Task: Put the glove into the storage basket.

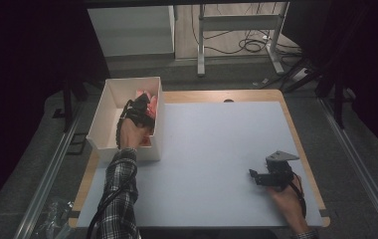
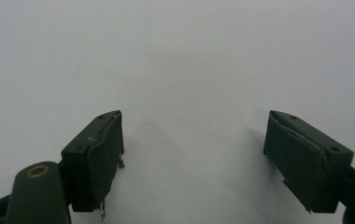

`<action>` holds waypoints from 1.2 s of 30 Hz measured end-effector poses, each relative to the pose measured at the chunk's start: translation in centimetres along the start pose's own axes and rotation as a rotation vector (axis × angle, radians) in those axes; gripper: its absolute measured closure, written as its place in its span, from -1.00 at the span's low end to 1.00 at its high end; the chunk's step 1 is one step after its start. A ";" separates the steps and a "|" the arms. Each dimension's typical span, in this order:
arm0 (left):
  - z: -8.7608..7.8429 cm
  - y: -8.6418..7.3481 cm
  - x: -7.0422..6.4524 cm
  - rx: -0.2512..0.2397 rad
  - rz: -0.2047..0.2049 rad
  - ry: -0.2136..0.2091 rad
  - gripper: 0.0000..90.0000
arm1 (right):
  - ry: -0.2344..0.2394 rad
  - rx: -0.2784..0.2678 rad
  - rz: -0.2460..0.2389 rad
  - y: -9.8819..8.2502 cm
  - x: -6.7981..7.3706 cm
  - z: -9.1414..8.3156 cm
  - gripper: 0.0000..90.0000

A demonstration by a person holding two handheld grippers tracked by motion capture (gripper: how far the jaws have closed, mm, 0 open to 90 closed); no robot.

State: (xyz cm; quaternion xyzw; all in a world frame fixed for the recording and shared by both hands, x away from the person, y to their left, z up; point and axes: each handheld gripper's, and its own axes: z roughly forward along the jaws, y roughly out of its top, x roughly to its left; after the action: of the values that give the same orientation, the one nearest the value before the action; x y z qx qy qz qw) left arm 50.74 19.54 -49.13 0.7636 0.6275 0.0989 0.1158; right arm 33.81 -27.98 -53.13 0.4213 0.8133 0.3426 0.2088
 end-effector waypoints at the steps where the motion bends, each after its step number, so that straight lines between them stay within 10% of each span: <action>1: 0.0 0.0 0.1 -0.001 -0.005 -0.012 -0.39 | 0.000 0.000 0.000 0.0 0.0 0.0 -0.55; 12: -1.0 -0.5 0.8 -0.008 -0.023 -0.070 -0.88 | 0.001 0.001 0.001 0.0 0.0 0.0 -0.55; 36: -6.3 -1.6 1.4 -0.206 0.052 -0.080 -0.94 | 0.000 0.000 0.000 0.0 0.0 0.0 -0.55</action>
State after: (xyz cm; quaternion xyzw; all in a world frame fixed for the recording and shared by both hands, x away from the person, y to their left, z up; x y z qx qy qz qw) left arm 47.65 21.58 -43.58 0.7669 0.5891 0.1353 0.2160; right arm 33.81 -27.98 -53.12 0.4214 0.8134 0.3426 0.2085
